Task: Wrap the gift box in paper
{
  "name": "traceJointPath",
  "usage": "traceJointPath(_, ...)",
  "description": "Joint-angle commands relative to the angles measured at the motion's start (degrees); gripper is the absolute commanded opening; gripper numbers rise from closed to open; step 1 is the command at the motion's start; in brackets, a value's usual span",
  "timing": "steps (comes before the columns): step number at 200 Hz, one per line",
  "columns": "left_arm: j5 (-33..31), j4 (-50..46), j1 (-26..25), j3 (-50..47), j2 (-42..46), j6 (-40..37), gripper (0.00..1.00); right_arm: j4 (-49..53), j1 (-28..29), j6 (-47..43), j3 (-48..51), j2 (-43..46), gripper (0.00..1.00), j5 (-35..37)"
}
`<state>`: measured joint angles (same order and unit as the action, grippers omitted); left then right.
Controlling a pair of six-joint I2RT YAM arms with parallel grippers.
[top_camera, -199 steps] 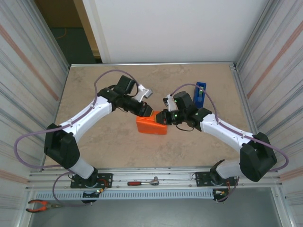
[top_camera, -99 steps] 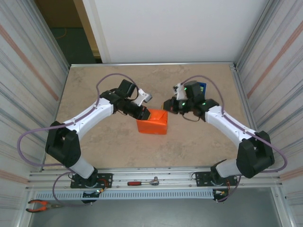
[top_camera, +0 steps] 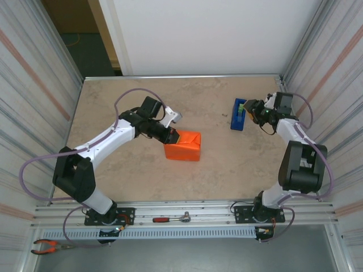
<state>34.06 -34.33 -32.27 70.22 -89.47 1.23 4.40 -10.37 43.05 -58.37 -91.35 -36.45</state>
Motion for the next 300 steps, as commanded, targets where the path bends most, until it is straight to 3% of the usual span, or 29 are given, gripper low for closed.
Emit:
traceJointPath(1, -4.43, -4.26, -0.77, -3.37, -2.10, -1.34, 0.00, -2.45, 0.26, -0.83, -0.34, -2.32, 0.47, -2.84)
traceJointPath(129, -4.11, -3.68, -1.61, -4.03, -2.96, -1.41, 0.00, -3.86, 0.09, -4.33, -2.48, -12.57, 0.47, -3.97)
traceJointPath(226, -4.00, -3.47, -1.78, -4.29, -3.08, -1.40, 0.00, -4.87, 0.36, -4.11, -2.99, -14.65, 0.23, -6.79)
traceJointPath(259, -4.00, -3.39, -1.85, -4.30, -3.08, -1.41, 0.00, -4.93, 0.44, -4.11, -3.07, -15.00, 0.11, -7.67)
traceJointPath(273, -3.98, -3.31, -1.85, -4.25, -3.08, -1.36, 0.00, -4.76, 0.35, -3.99, -3.24, -14.74, 0.00, -8.14)
traceJointPath(300, -4.01, -3.22, -1.87, -4.43, -2.91, -1.24, 0.00, -6.90, 0.04, -1.56, -1.67, -12.40, 0.00, -8.94)
